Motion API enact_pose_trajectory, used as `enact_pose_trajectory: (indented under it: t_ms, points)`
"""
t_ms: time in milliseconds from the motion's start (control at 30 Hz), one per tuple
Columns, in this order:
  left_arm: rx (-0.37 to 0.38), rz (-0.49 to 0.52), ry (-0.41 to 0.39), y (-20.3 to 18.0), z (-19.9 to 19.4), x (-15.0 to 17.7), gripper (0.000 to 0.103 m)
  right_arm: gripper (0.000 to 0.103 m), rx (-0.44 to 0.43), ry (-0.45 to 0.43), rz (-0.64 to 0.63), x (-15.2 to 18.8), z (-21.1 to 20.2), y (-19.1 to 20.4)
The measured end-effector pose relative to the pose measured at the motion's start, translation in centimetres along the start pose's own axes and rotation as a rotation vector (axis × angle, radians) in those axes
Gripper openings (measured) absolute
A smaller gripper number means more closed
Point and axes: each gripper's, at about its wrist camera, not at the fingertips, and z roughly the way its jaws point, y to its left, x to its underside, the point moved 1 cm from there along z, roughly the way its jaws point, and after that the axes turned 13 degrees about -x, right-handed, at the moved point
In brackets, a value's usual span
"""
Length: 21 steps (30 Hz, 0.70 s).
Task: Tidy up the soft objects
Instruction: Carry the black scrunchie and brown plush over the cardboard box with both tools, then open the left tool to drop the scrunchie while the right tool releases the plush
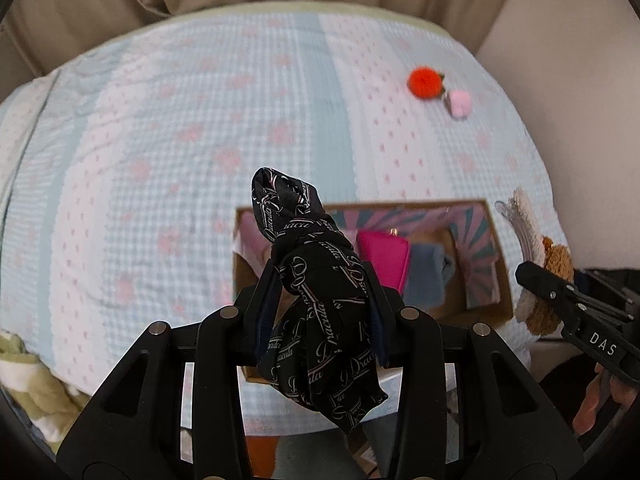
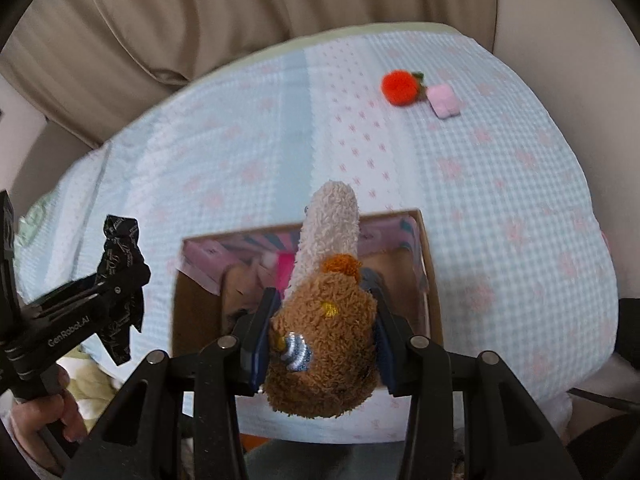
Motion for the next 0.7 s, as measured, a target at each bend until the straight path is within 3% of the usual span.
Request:
enact_pose_trajectory:
  t_ms: [267, 633, 700]
  points:
    - [0.013, 0.087, 0.077, -1.9, 6.2, 1.9, 0.035, 0.040, 0.138, 0.084, -0.041, 1.4, 4.3, -2.7]
    - [0.008, 0.163, 0.116, -3.9, 9.8, 2.1, 0.035, 0.040, 0.186, 0.156, -0.124, 2.1, 7.9, -4.6]
    - [0.005, 0.175, 0.116, -4.2, 9.9, 2.0, 0.039, 0.040, 0.179, 0.174, -0.123, 1.9, 8.2, -4.8]
